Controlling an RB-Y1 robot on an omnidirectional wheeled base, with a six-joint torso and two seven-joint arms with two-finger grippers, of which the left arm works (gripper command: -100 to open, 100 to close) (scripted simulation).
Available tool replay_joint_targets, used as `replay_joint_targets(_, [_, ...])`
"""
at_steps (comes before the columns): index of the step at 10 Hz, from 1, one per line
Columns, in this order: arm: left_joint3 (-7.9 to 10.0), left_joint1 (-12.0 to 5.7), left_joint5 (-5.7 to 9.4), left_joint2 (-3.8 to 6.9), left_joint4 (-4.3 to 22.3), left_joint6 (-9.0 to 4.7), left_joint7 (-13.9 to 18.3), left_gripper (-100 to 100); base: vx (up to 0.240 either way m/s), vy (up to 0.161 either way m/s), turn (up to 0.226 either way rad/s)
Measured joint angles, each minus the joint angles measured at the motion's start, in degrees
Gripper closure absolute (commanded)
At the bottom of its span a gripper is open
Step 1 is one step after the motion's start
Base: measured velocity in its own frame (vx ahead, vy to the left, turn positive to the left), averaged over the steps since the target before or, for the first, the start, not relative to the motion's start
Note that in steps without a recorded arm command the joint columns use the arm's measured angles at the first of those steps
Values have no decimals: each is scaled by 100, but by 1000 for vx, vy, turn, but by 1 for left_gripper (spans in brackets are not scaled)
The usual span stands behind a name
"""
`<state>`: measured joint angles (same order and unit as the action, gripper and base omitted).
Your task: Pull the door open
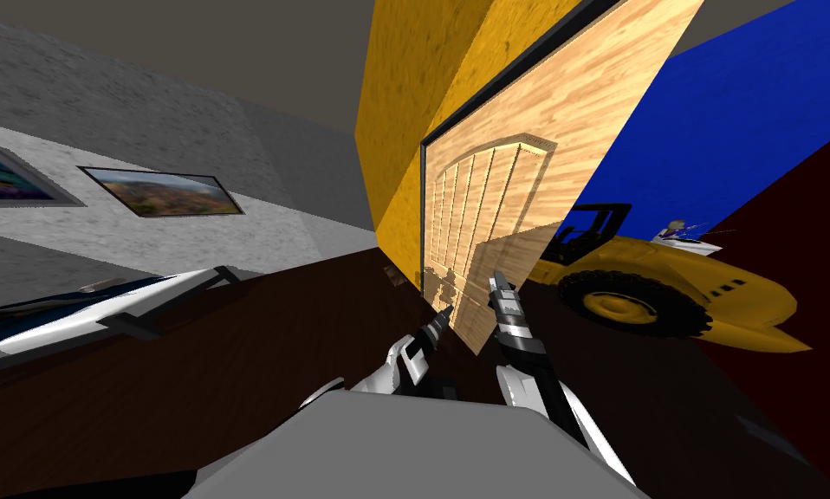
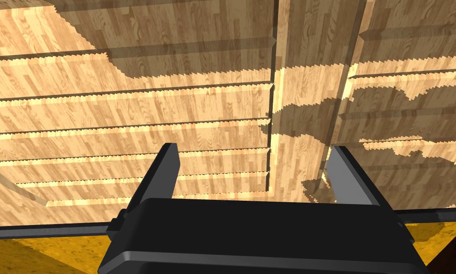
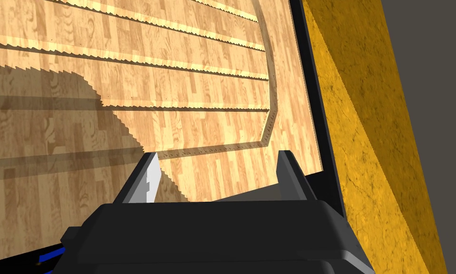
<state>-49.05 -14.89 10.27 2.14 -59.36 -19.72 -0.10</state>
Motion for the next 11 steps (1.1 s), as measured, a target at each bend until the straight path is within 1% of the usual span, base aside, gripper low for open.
replay_joint_targets(3, [-1, -11, 0, -24, 13, -1, 7, -100, 0, -5, -14])
replay_joint_targets(6, [0, -13, 0, -27, 16, -1, 7, -100, -4, 5, 17])
replay_joint_targets(8, [0, -12, 0, -26, 17, -2, 7, -100, 5, -16, -47])
replay_joint_targets(9, [0, -12, 0, -26, 16, -2, 7, -100, -11, 13, 42])
replay_joint_targets(10, [-1, -13, 0, -27, 16, -2, 7, -100, -35, 110, 4])
replay_joint_targets(11, [3, -18, -3, -2, 24, 0, 7, -100, -57, 183, -37])
